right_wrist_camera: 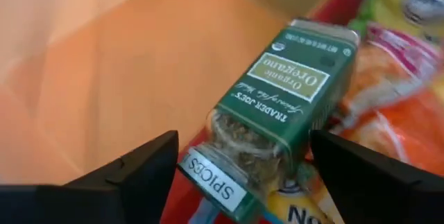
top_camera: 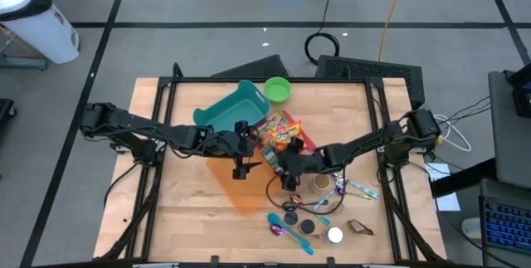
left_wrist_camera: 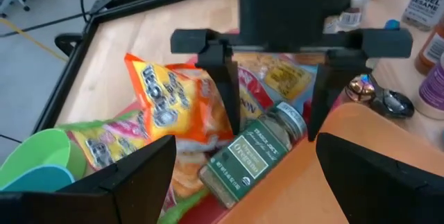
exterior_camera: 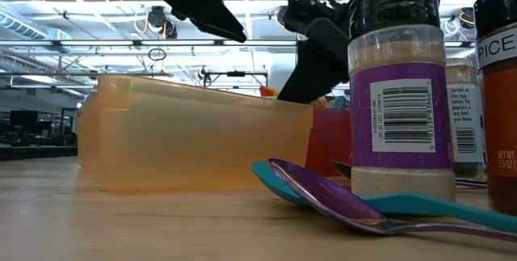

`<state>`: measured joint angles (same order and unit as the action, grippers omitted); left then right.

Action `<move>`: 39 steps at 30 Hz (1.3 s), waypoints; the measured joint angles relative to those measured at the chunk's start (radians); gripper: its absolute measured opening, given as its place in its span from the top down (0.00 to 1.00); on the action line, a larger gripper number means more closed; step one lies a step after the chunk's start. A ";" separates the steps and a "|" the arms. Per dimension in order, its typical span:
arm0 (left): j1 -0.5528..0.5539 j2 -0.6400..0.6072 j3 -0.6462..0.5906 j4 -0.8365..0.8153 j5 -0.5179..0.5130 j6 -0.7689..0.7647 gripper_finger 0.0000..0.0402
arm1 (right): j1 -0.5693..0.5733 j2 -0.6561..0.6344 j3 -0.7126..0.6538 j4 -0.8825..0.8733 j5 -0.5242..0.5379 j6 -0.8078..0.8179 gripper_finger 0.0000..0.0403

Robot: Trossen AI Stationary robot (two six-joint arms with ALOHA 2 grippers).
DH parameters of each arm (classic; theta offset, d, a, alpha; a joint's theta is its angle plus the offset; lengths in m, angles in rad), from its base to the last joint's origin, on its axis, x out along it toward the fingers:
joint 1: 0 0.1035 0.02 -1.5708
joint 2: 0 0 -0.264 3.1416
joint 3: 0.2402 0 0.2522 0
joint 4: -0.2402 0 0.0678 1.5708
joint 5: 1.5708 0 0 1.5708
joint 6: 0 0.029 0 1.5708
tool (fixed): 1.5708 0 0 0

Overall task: Pick & Place Food Item
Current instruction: Put the green seasoning bottle into the green bin

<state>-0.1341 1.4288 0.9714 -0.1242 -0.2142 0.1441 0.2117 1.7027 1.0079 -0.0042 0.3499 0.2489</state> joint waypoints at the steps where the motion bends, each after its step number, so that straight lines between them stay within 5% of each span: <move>1: 0.000 0.000 0.000 -0.001 -0.001 -0.005 0.12 | -0.004 0.006 0.000 -0.005 0.006 0.026 0.23; 22: 0.000 0.000 0.000 -0.004 0.003 -0.013 0.12 | -0.026 -0.037 -0.003 -0.014 -0.038 0.097 0.80; 26: 0.000 0.000 0.000 -0.002 0.003 -0.012 0.12 | -0.037 -0.036 -0.003 0.046 -0.040 0.059 0.76; 32: 0.000 0.000 0.000 -0.003 0.003 -0.016 0.12 | -0.079 -0.015 -0.008 0.051 -0.048 0.071 0.56; 39: 0.000 0.000 0.000 -0.002 0.004 -0.018 0.12 | -0.119 0.053 -0.012 0.073 -0.183 0.055 0.38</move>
<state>-0.1341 1.4288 0.9714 -0.1261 -0.2104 0.1261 0.0929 1.7557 0.9958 0.0686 0.1669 0.3042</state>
